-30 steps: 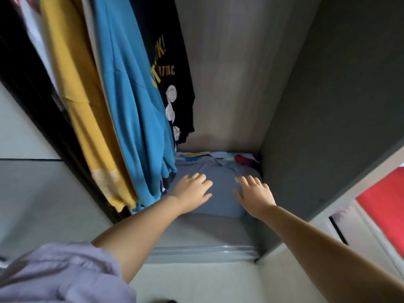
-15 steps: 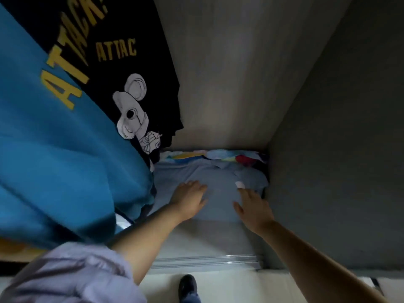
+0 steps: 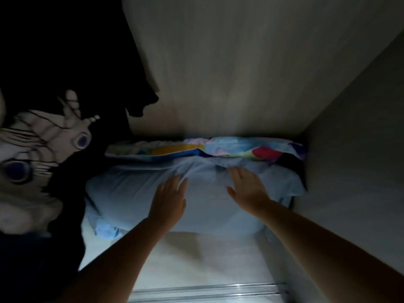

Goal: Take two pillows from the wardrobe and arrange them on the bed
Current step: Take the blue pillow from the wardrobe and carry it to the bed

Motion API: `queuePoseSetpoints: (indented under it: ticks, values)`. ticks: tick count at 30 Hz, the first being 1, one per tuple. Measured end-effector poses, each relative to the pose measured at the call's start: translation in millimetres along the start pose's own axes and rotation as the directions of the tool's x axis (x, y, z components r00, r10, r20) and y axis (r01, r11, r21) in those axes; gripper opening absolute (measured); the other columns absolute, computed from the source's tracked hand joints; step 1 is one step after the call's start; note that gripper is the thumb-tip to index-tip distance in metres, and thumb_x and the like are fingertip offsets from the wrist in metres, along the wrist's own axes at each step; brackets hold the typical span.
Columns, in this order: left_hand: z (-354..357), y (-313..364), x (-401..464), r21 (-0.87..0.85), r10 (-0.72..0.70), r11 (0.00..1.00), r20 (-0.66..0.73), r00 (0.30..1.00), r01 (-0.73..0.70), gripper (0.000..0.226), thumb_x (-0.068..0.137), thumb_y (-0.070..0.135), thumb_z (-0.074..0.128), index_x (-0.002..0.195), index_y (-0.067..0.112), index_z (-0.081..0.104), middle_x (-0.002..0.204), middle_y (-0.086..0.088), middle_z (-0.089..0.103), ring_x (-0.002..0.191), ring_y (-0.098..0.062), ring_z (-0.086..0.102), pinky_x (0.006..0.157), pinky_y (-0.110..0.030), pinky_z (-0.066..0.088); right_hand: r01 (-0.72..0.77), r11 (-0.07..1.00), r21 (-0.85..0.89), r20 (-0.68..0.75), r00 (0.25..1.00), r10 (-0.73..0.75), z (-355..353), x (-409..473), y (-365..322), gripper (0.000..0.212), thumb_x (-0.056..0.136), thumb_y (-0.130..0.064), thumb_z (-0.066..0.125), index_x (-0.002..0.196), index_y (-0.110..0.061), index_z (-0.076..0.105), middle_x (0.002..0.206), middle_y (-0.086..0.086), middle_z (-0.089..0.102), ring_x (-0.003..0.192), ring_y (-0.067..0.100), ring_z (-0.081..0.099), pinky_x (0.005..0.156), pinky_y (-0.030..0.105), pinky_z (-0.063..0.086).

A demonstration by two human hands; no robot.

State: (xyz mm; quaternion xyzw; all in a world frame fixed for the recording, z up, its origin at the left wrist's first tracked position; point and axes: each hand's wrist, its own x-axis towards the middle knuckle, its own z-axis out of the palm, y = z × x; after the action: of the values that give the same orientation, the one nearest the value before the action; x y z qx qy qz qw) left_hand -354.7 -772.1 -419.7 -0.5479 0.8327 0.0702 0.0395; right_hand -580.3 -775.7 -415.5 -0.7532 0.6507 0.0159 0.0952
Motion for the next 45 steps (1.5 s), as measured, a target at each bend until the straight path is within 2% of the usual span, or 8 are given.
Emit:
queuePoseSetpoints:
  ticks: [5, 11, 15, 18, 22, 28, 33, 45]
  values:
    - [46.7, -22.5, 43.3, 0.106, 0.044, 0.993, -0.020, 0.999, -0.042, 0.079, 0.060, 0.023, 0.084, 0.132, 0.007, 0.055, 0.129, -0.019, 0.059, 0.113, -0.037, 0.060, 0.096, -0.052, 0.047, -0.062, 0.998, -0.031, 0.139, 0.988, 0.066, 52.8, 44.5, 24.8, 0.078, 0.088, -0.048, 0.053, 0.148, -0.012, 0.019, 0.146, 0.012, 0.039, 0.134, 0.025, 0.038, 0.111, 0.041, 0.025]
    - [72.8, -16.3, 61.7, 0.198, -0.072, 0.979, 0.175, 0.982, 0.037, 0.091, 0.072, 0.048, 0.069, 0.147, 0.017, 0.027, 0.128, -0.011, 0.049, 0.118, -0.030, 0.047, 0.103, -0.053, 0.033, 0.014, 0.990, -0.141, 0.182, 0.983, 0.012, 75.2, 39.5, 17.4, 0.079, 0.078, -0.057, 0.060, 0.140, -0.013, 0.035, 0.137, 0.009, 0.047, 0.126, 0.025, 0.042, 0.104, 0.039, 0.030]
    - [64.7, -15.5, 66.9, 0.224, -0.007, 0.973, 0.275, 0.962, -0.057, 0.065, 0.074, 0.053, 0.066, 0.124, 0.016, 0.047, 0.126, -0.010, 0.049, 0.119, -0.029, 0.044, 0.100, -0.043, 0.035, 0.014, 0.984, -0.176, 0.240, 0.970, 0.029, 73.2, 31.8, 9.5, 0.070, 0.077, -0.059, 0.061, 0.129, -0.015, 0.045, 0.136, 0.012, 0.043, 0.127, 0.028, 0.037, 0.104, 0.042, 0.028]
    - [62.4, -33.5, 59.3, 0.195, -0.014, 0.979, 0.338, 0.941, -0.056, 0.079, 0.068, 0.060, 0.069, 0.130, 0.020, 0.040, 0.133, -0.010, 0.042, 0.123, -0.029, 0.041, 0.102, -0.043, 0.035, -0.005, 0.989, -0.148, 0.290, 0.956, 0.048, 77.2, 15.5, 16.2, 0.084, 0.073, -0.061, 0.064, 0.138, -0.017, 0.033, 0.147, 0.014, 0.031, 0.138, 0.028, 0.025, 0.113, 0.052, 0.015]
    - [67.3, -61.2, 37.1, 0.230, -0.118, 0.973, 0.453, 0.884, 0.012, 0.109, 0.064, 0.061, 0.072, 0.148, 0.021, 0.015, 0.145, -0.009, 0.035, 0.132, -0.027, 0.038, 0.110, -0.047, 0.033, -0.015, 0.989, -0.148, 0.337, 0.939, 0.064, 85.5, 5.9, 16.6, 0.103, 0.073, -0.062, 0.064, 0.149, -0.016, 0.011, 0.137, 0.011, 0.043, 0.125, 0.029, 0.042, 0.102, 0.044, 0.033]
    - [68.1, -39.3, 12.4, 0.323, -0.118, 0.946, 0.383, 0.916, -0.013, 0.033, 0.096, 0.030, 0.041, 0.124, 0.022, 0.057, 0.121, -0.003, 0.066, 0.115, -0.022, 0.059, 0.102, -0.034, 0.036, -0.093, 0.996, 0.008, 0.412, 0.908, 0.081, 85.9, -24.9, -2.2, 0.044, 0.090, -0.040, 0.050, 0.130, -0.021, 0.050, 0.127, 0.006, 0.062, 0.116, 0.027, 0.059, 0.094, 0.036, 0.048]
    - [39.2, -39.1, 3.3, 0.332, -0.113, 0.942, 0.456, 0.883, -0.051, 0.035, 0.099, 0.027, 0.038, 0.122, 0.018, 0.063, 0.122, -0.006, 0.067, 0.117, -0.023, 0.060, 0.104, -0.035, 0.041, -0.188, 0.981, 0.050, 0.437, 0.887, 0.148, 59.8, -55.7, -10.2, 0.037, 0.089, -0.040, 0.050, 0.115, -0.016, 0.064, 0.118, 0.009, 0.068, 0.111, 0.029, 0.063, 0.090, 0.036, 0.050]
    - [-151.2, 25.9, 21.0, 0.395, 0.107, 0.890, 0.305, 0.946, -0.228, 0.035, 0.089, 0.036, 0.058, 0.115, 0.012, 0.064, 0.114, -0.011, 0.069, 0.106, -0.027, 0.065, 0.087, -0.035, 0.051, -0.261, 0.944, 0.204, 0.402, 0.901, 0.162, -121.1, -115.7, 6.9, 0.059, 0.086, -0.047, 0.060, 0.137, -0.022, 0.047, 0.139, 0.007, 0.054, 0.126, 0.024, 0.050, 0.105, 0.030, 0.039]
